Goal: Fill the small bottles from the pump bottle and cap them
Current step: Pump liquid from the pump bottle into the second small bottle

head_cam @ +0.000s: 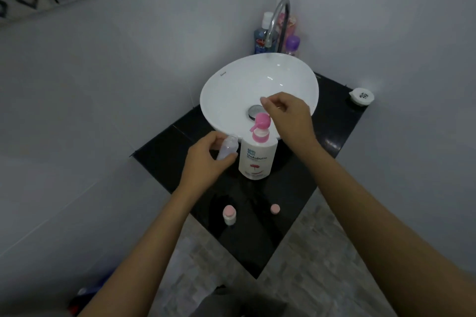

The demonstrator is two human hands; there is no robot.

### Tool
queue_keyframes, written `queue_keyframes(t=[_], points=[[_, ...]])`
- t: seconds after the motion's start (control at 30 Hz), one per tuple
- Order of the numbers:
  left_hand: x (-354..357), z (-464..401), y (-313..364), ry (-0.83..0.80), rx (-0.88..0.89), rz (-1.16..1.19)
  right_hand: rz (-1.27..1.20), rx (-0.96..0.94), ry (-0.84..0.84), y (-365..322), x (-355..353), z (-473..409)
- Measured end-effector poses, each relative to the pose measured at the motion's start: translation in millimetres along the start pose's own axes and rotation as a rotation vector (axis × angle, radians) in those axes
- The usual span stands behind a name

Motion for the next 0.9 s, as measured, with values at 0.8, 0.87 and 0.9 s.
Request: queue_keyframes(t=[0.8,0.87,0.9], points=[[6.8,-13.8,24.4,0.008,0.116,0.039,-0.185,0.169,-0.114,26.6,42.9,-17.7],[6.6,-13.2,23.3,0.025,0.091,0.060,-0.187,0.176,-0.112,25.8,42.8,-16.8],[6.6,-12.9,21.7,0.037,0.076,0.071,-0.185,0.181,-0.109,26.2,42.9,-16.1]])
Point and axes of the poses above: each hand's wrist, its own z-axis away from the middle knuckle, its own x-axis out of the palm, y = z × x, the point moved 5 cm from there along -z, towards the middle knuckle, and after that the axes turned 6 degrees about -z, right-handed, at the moved point
